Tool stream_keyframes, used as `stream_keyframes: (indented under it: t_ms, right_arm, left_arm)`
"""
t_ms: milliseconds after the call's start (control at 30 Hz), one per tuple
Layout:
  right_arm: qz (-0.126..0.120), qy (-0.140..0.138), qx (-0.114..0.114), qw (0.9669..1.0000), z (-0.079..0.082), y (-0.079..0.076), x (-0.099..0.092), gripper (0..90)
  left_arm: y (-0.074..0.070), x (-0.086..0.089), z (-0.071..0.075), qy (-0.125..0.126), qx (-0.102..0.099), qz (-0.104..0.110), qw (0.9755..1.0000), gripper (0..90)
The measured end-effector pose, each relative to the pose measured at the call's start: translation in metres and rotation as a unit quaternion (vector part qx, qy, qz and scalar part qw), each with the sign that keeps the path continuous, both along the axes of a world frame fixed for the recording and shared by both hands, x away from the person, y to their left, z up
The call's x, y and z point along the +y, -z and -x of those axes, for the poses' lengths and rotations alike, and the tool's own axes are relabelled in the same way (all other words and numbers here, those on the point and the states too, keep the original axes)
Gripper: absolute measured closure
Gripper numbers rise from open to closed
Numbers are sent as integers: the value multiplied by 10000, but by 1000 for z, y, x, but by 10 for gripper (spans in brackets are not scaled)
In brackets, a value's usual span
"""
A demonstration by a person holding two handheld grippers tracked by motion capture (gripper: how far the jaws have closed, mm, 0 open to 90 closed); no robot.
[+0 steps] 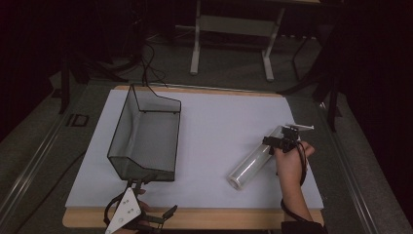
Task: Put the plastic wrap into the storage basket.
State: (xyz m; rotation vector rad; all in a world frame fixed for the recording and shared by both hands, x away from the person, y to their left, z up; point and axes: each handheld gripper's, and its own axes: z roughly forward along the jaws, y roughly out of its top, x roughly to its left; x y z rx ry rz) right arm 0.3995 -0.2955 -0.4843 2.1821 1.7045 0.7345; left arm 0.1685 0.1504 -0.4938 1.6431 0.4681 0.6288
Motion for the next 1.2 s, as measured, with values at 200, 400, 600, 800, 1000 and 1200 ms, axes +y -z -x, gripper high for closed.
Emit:
stream_keyframes:
  t_ms: [200, 400, 600, 800, 1000, 1200]
  right_arm:
    - [-97, -3, 207, 9997, -11, 7, 9, 105]
    - [-89, 201, 706, 9973, -27, 12, 13, 129]
    - [-150, 191, 1169, 9928, -37, 14, 15, 135]
    - [-74, 304, 1391, 9898, -46, 19, 20, 173]
    - [-266, 409, 1647, 9851, -51, 20, 19, 191]
    - [-218, 533, 1629, 9850, -51, 19, 21, 207]
  left_arm:
    - [0, -1, 1, 29, -17, -39, 10000, 12]
    - [0, 0, 0, 28, -19, -35, 10000, 12]
    - [0, -1, 1, 29, -19, -41, 10000, 12]
    - [-2, -2, 2, -97, -207, -171, 9996, 12]
    - [0, -4, 2, -48, -167, -228, 9996, 12]
    - [0, -5, 2, -31, -129, -252, 9996, 12]
